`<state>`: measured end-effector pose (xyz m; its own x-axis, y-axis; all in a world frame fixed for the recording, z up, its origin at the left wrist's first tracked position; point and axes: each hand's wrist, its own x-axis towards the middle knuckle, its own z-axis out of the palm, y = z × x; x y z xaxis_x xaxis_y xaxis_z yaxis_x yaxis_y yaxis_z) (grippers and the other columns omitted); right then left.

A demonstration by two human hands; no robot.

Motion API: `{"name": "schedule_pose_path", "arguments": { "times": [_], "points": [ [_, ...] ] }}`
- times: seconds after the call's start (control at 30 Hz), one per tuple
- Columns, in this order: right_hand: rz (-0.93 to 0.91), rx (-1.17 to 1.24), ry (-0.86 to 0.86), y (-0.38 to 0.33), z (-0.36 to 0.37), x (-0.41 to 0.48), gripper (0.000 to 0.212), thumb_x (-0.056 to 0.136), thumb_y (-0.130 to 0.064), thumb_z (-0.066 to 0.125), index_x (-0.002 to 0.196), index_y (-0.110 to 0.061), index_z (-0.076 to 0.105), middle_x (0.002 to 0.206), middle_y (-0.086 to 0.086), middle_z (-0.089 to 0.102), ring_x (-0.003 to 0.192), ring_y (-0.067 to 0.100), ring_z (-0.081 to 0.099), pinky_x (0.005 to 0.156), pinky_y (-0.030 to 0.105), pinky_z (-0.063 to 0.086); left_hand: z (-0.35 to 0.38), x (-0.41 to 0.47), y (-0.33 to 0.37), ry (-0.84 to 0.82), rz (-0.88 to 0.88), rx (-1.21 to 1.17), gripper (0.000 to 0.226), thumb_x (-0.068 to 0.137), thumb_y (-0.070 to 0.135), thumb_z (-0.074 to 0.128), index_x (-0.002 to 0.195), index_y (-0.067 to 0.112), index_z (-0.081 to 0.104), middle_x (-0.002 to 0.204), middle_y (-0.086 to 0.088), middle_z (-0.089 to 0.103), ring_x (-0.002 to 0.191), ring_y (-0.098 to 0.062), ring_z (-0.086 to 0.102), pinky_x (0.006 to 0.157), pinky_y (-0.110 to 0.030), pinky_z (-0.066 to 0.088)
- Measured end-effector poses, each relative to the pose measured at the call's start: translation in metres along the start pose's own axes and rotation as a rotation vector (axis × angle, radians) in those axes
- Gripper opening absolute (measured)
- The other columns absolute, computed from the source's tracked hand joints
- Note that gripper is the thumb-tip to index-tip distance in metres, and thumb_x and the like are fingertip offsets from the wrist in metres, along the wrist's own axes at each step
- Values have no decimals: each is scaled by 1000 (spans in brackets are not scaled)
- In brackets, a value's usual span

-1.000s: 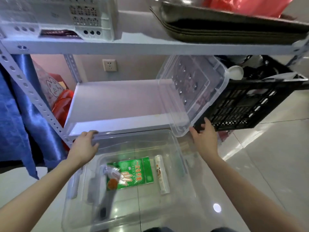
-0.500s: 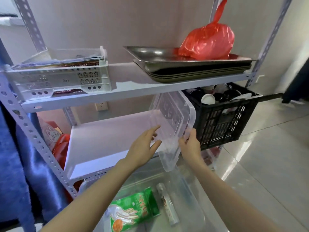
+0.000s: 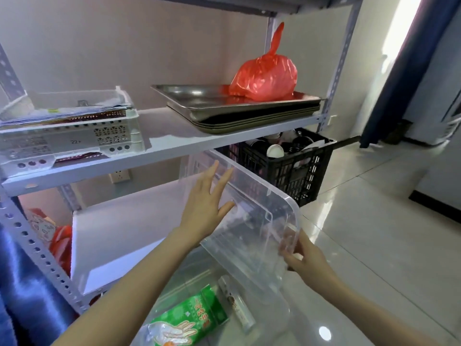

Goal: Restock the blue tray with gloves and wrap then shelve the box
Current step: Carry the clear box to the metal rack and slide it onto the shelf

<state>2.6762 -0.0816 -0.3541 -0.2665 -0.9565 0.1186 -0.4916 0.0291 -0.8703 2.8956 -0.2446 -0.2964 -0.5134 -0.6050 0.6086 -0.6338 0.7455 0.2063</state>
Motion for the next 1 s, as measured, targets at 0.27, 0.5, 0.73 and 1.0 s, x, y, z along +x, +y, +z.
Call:
{"name": "schedule_pose_path", "arguments": {
  "times": [0.27, 0.5, 0.73, 1.0],
  "points": [
    [74, -21, -3, -10, -36, -21, 36, 90, -13, 54, 108, -43, 46, 94, -5, 66, 86, 13, 66, 64, 31, 59, -2, 21, 5, -138, 155, 173, 83, 81, 51, 63, 148, 27, 20, 155, -5, 27, 145, -27, 17, 118, -47, 13],
    [110, -46, -17, -2, -56, -36, 15, 96, -14, 49, 105, -26, 50, 99, 2, 69, 94, 20, 66, 70, 35, 58, -4, 37, 18, -82, 188, 209, 71, 72, 33, 78, 133, 19, 45, 130, -13, 48, 122, -34, 45, 115, -50, 17],
    [229, -61, 147, 9, -74, -30, 16, 93, -14, 57, 99, -28, 61, 102, 15, 67, 92, 27, 64, 83, 49, 57, -21, 43, 38, -212, 409, 300, 41, 71, 38, 78, 87, 10, 54, 84, -8, 57, 64, -27, 52, 53, -31, 31],
    [256, 78, -66, -5, -114, -23, 45, 78, -45, 70, 120, -47, 54, 123, -11, 59, 117, 9, 55, 101, 41, 47, -11, -24, 66, -107, 292, 409, 41, 51, 30, 88, 76, 14, 58, 58, -2, 59, 51, -26, 58, 44, -28, 38]
  ]
}}
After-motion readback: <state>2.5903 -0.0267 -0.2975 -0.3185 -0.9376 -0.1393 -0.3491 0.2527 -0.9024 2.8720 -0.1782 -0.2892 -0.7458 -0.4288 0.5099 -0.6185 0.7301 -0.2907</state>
